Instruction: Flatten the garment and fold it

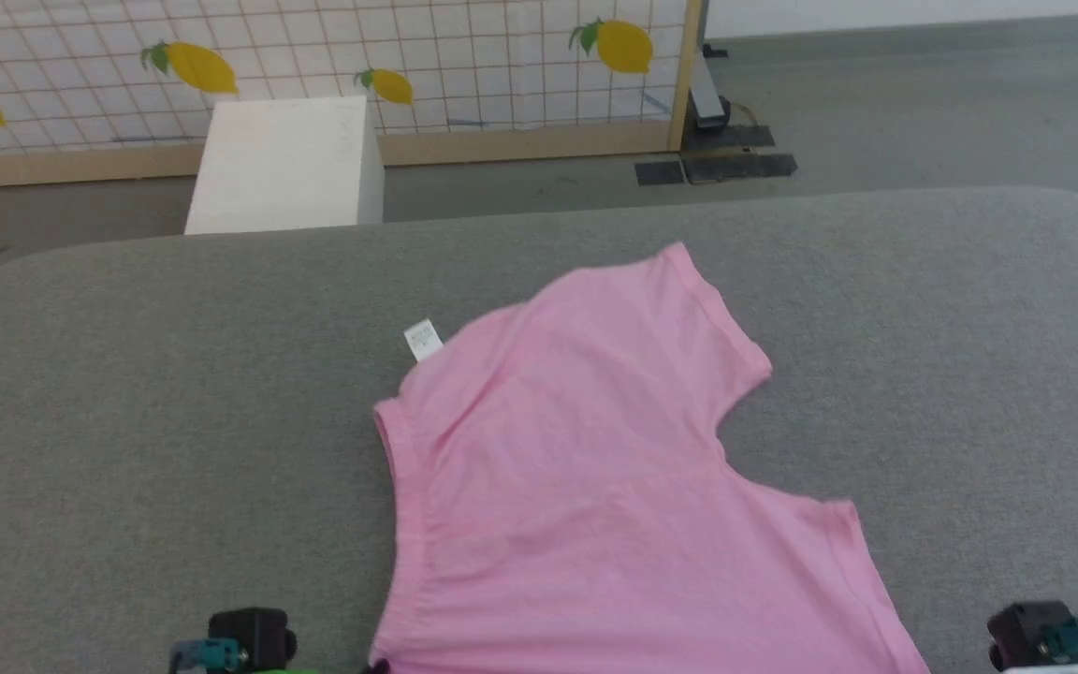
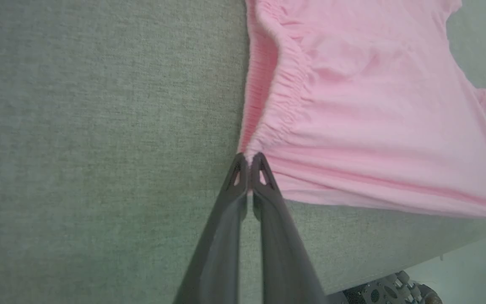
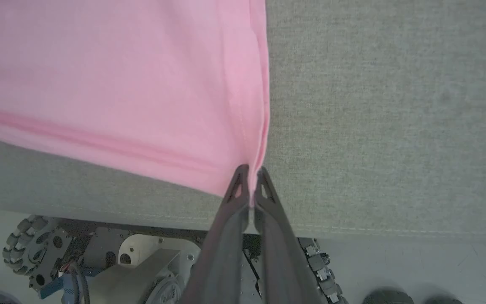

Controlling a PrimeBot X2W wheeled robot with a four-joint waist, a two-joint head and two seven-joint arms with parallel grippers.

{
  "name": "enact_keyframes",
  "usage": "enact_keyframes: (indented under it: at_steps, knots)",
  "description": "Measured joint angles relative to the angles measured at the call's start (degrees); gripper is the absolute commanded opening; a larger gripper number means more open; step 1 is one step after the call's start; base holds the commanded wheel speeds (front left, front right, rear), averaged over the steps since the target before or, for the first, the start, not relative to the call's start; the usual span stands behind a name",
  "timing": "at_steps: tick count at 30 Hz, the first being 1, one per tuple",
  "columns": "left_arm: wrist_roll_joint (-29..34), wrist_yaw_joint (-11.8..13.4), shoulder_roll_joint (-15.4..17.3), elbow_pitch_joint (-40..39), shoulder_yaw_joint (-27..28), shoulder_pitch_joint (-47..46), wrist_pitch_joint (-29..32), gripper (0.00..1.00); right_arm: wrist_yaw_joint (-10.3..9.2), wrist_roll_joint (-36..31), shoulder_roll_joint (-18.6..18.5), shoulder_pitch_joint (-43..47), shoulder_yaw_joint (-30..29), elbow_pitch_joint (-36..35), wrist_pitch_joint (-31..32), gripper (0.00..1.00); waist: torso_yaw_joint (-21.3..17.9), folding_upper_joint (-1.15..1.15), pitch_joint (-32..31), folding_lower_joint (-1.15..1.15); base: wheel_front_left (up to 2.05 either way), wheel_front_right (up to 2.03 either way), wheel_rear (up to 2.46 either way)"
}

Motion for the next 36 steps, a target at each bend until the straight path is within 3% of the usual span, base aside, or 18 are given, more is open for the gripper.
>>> enact_keyframes:
  at_steps: [5,9,13,23,36]
  knots:
    - [-0.88,1.05,0.49,-5.28,-1.11,1.91,2.80,0.00,-0.01,-1.11,1.77,2.77,-2.76,-6.08,2.38,0.00,1.53,0.00,-0.84,0.00,0.00,0.00,0.00]
    - [-0.04,0.30,0.09,-6.84,-1.34,0.78,0.64,0.00,-0.01,-2.61,1.60,-0.93,-3.20,-8.08,-2.07,0.00,2.14,0.00,-0.73,0.00,0.00,0.00,0.00]
    - [1.88,-1.37,-1.40,-5.92,-1.96,-4.42,-2.43,0.00,-0.01,-4.05,-1.22,-9.83,-1.42,-6.95,-7.04,0.00,2.48,0.00,0.15,0.00,0.00,0.00,0.00]
    - [4.54,-5.50,-7.39,5.36,-2.33,-20.61,-9.32,0.00,-0.02,-4.97,-7.65,-34.63,4.77,12.33,-14.12,0.00,4.97,0.00,3.72,0.00,0.00,0.00,0.00]
    - [7.28,-4.16,-13.24,16.90,-0.85,-32.43,-16.92,0.00,-0.02,-5.49,-12.48,-63.05,15.37,40.63,-22.95,0.00,8.04,0.00,14.35,0.01,0.00,0.00,0.00]
